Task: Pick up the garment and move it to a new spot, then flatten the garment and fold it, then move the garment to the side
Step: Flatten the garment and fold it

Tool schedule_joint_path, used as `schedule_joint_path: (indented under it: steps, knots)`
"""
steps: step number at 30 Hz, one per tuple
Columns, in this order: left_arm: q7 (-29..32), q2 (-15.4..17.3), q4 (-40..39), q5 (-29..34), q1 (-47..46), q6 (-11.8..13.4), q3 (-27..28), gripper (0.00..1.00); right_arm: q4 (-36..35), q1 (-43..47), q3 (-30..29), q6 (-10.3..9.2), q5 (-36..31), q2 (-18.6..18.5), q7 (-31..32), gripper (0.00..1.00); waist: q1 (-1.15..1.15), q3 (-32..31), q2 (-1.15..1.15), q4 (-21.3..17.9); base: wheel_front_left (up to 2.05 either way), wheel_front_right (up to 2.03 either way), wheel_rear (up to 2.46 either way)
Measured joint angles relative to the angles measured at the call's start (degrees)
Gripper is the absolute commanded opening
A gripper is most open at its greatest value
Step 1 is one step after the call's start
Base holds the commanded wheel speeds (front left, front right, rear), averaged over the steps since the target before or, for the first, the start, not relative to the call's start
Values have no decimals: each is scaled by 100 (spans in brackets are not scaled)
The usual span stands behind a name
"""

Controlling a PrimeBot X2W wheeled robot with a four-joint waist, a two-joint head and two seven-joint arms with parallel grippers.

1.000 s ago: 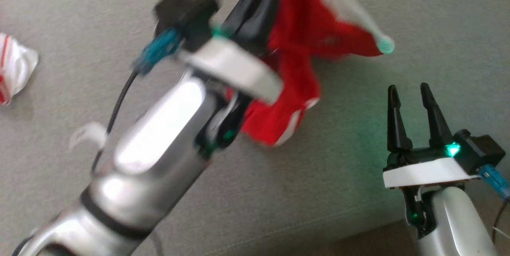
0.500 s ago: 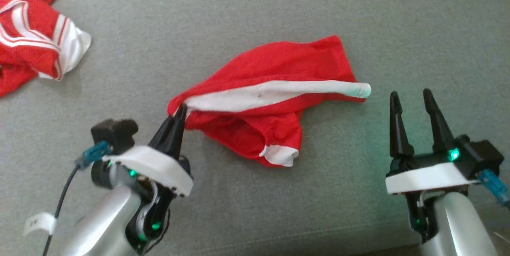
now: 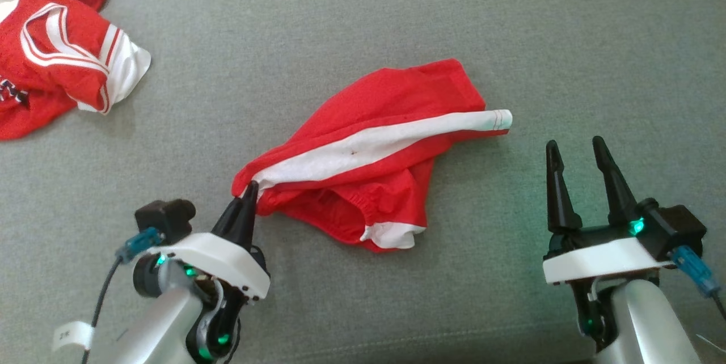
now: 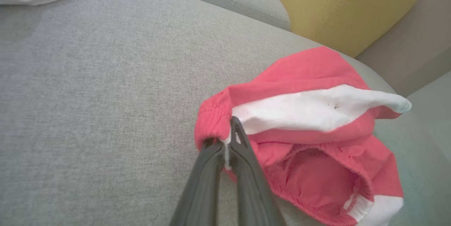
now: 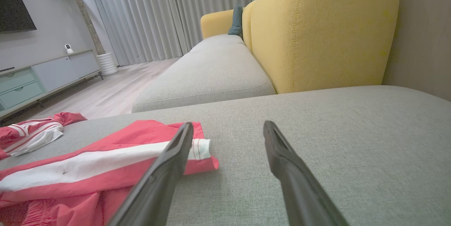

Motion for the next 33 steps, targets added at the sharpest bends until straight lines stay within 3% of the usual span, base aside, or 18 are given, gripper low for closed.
schedule_joint_path:
  steps: [1, 2, 9, 18, 33]
  knots:
    - [-1, -43, 64, 87, 5, -36, 23, 94, 8, 2, 0, 0, -1, 0, 0, 100, 0, -16, 0, 0, 0, 0, 0]
    - [-1, -94, 124, 162, 14, -67, 76, 100, 19, 5, 0, 0, -1, 0, 0, 100, 0, -33, 0, 1, 0, 0, 0]
    - [-2, -311, 114, 1073, 341, -178, 611, 100, 67, 40, -42, -1, -47, 1, 0, 100, 0, -147, 0, 28, 0, 0, 0]
    - [-8, -579, -591, 2131, 929, -182, 1488, 100, 93, 59, -223, 0, -177, 0, 0, 100, 0, -433, 0, 153, 0, 0, 0]
    - [-9, -1187, -1044, 3162, 1707, -334, 2409, 100, 98, 278, -241, -1, -301, 0, 0, 100, 0, -956, 0, 377, 0, 0, 0]
